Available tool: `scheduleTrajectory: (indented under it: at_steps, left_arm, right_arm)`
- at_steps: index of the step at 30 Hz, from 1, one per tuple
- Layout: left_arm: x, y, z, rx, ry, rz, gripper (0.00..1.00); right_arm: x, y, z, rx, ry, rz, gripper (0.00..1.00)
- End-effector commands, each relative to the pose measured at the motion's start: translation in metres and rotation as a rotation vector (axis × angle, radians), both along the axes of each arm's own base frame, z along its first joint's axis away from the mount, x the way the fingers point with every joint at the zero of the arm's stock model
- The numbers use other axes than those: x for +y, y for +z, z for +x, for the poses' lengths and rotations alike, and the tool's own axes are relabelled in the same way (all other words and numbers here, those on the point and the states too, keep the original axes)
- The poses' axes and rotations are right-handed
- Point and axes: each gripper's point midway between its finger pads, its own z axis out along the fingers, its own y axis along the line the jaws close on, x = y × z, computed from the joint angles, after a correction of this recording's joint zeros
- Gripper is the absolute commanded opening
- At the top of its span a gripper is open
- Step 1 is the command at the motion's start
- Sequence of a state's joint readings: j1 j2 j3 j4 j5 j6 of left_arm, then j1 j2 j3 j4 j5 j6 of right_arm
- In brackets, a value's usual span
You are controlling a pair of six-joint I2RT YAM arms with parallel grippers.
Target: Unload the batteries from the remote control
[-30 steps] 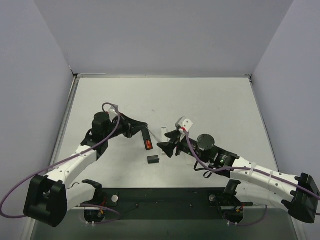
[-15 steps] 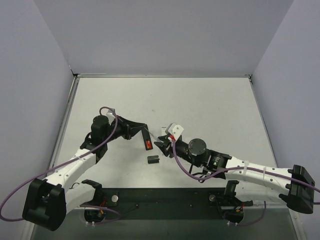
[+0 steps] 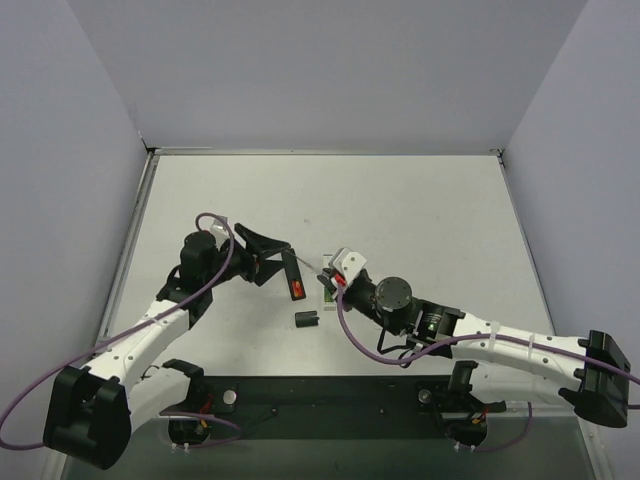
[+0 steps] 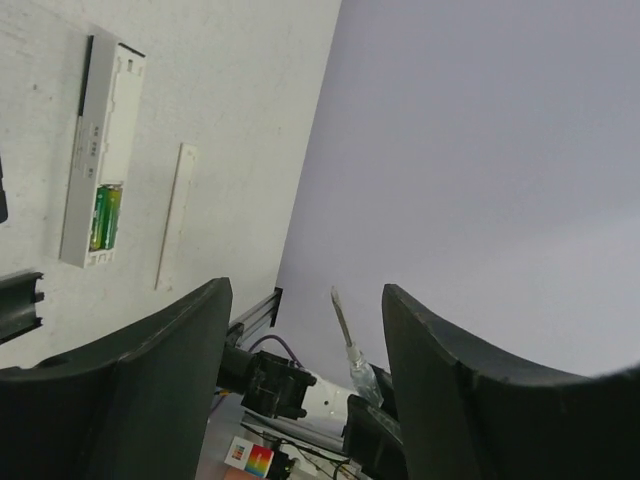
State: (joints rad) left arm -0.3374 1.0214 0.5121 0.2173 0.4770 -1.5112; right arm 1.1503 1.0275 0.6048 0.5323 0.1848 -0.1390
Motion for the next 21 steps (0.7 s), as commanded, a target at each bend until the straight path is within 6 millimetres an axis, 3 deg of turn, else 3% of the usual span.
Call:
scheduleTrajectory:
  at_steps: [1,4,5,8,10,11,13,14,15,16,21]
  left_arm:
    - [0.009,-0.01,0.001,-0.108,-0.069,0.234,0.73]
    - [0.019,-0.028,0.005,-0.12,-0.12,0.376,0.74]
    - [0.021,-0.024,0.009,-0.136,-0.132,0.408,0.74]
    - [0.036,-0.046,0.023,-0.113,-0.175,0.545,0.75]
    - [0.039,-0.057,0.037,-0.098,-0.211,0.577,0.75]
    - [0.041,-0.06,0.043,-0.094,-0.217,0.575,0.75]
    - [0.04,-0.073,0.055,-0.064,-0.255,0.582,0.75]
    - [0.038,-0.077,0.06,-0.059,-0.267,0.581,0.75]
    - [0.036,-0.091,0.063,-0.025,-0.299,0.575,0.75]
    - [0.036,-0.091,0.071,-0.037,-0.307,0.586,0.75]
    - [0.035,-0.122,0.08,0.033,-0.361,0.621,0.75]
  right_arm:
    - [-0.014,0.025,0.003,-0.094,0.047,-0.069,0.0]
    - [-0.025,0.02,0.006,-0.097,0.08,-0.146,0.0]
    - [-0.029,0.019,0.008,-0.094,0.081,-0.165,0.0]
    - [-0.033,0.013,0.009,-0.101,0.151,-0.292,0.0]
    - [-0.034,-0.007,0.009,-0.084,0.197,-0.426,0.0]
    - [-0.032,0.001,0.013,-0.132,0.218,-0.47,0.0]
    - [-0.038,-0.022,0.016,-0.09,0.239,-0.615,0.0]
    - [-0.036,-0.016,0.021,-0.108,0.243,-0.637,0.0]
    - [-0.036,-0.017,0.023,-0.128,0.257,-0.679,0.0]
    - [-0.036,-0.026,0.023,-0.116,0.286,-0.728,0.0]
    - [-0.026,-0.03,0.027,-0.149,0.351,-0.803,0.0]
